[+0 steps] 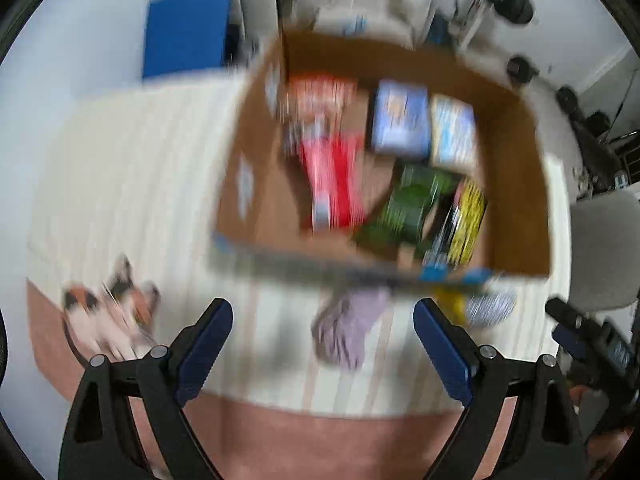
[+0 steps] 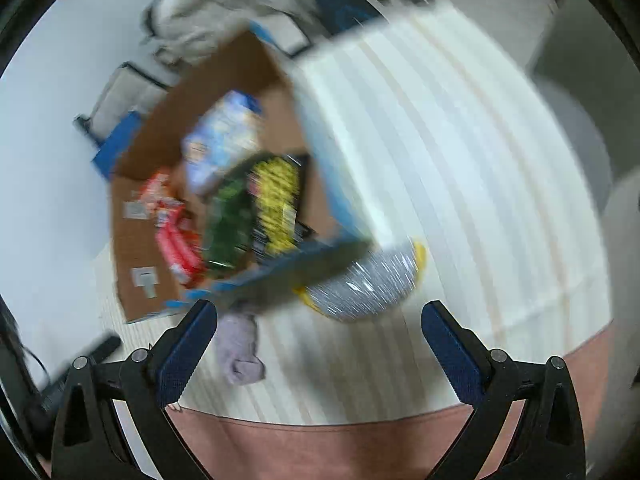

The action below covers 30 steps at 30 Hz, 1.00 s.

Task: Organize soft objects
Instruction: 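Grasp the lilac sock with the left tool while the right grasps the scrub sponge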

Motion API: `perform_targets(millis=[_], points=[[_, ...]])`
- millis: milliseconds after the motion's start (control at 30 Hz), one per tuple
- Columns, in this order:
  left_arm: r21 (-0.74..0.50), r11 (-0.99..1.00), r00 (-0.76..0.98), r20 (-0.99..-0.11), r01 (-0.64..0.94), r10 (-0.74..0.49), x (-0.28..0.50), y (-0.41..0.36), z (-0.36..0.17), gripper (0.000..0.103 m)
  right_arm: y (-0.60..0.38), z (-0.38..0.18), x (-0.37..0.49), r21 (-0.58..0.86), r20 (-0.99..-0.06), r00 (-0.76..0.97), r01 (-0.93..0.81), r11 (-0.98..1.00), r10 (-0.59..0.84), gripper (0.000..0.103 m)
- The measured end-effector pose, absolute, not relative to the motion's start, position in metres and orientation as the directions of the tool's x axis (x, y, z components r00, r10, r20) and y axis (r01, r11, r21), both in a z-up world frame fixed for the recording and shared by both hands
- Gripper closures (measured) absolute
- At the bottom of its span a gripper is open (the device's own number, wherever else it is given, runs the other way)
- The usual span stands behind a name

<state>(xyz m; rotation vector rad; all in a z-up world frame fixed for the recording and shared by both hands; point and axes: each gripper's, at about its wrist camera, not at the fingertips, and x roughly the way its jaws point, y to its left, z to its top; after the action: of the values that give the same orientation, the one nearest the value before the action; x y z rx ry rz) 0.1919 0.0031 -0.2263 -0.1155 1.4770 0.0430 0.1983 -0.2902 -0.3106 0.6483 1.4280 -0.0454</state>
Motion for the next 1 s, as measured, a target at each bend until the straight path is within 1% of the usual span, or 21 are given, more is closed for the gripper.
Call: perform_targets(millis=[67,133,200,267,300,333,433,533,633,767,867,933,1000], points=[[-0.049,0.993,0.046,-0.998,-0.105,-0.044,0.185,0.002,-0.248,0.010,-0.294,-0.344,0.192,0.401,-0.914,0.144,0.466,0.789,0.380,0.004],[-0.029,0.994,0.012,-1.000,-0.107,-0.028,0.179,0.000,-0.265,0.010,-0.297,-0.370,0.189,0.401,-0.910,0.133,0.528,0.749,0.393,0.011],[-0.026,0.993,-0.008,-1.000,-0.119,-0.027,0.174,0.002,-0.273,0.010,-0.298,-0.392,0.186,0.401,-0.905,0.134,0.584,0.706,0.403,0.015],[-0.031,0.991,-0.028,-0.999,-0.133,-0.035,0.170,0.004,-0.281,0.010,-0.299,-0.409,0.184,0.430,-0.887,0.160,0.629,0.648,0.433,0.017],[-0.033,0.990,-0.036,-0.999,-0.136,-0.038,0.169,0.006,-0.283,0.010,-0.299,-0.417,0.183,0.441,-0.879,0.170,0.645,0.624,0.446,0.022],[-0.033,0.990,-0.046,-0.998,-0.139,-0.040,0.168,0.006,-0.287,0.010,-0.297,-0.422,0.183,0.452,-0.871,0.176,0.653,0.608,0.458,0.033],[-0.024,0.991,-0.058,-0.998,-0.134,-0.032,0.165,0.006,-0.293,0.010,-0.293,-0.425,0.181,0.470,-0.866,0.205,0.644,0.604,0.455,0.046],[-0.015,0.993,-0.067,-0.997,-0.117,-0.023,0.163,0.003,-0.298,0.010,-0.289,-0.423,0.181,0.466,-0.871,0.193,0.615,0.636,0.452,0.054],[-0.006,0.996,-0.067,-0.998,-0.085,-0.012,0.162,-0.003,-0.303,0.010,-0.290,-0.416,0.178,0.456,-0.878,0.153,0.559,0.693,0.454,0.056],[0.001,0.999,-0.068,-0.998,-0.034,-0.001,0.158,-0.015,-0.308,0.010,-0.295,-0.405,0.171,0.440,-0.884,0.051,0.427,0.790,0.465,0.058],[0.025,1.000,-0.067,-0.997,0.020,0.026,0.156,-0.027,-0.315,0.010,-0.293,-0.398,0.167,0.372,-0.914,-0.046,0.308,0.876,0.404,0.058],[0.035,0.998,-0.070,-0.997,0.048,0.039,0.155,-0.034,-0.320,0.010,-0.286,-0.399,0.160,0.308,-0.936,-0.113,0.204,0.929,0.334,0.058],[0.050,0.996,-0.072,-0.996,0.080,0.055,0.156,-0.044,-0.326,0.010,-0.281,-0.401,0.156,0.268,-0.949,-0.126,0.162,0.950,0.289,0.056]])
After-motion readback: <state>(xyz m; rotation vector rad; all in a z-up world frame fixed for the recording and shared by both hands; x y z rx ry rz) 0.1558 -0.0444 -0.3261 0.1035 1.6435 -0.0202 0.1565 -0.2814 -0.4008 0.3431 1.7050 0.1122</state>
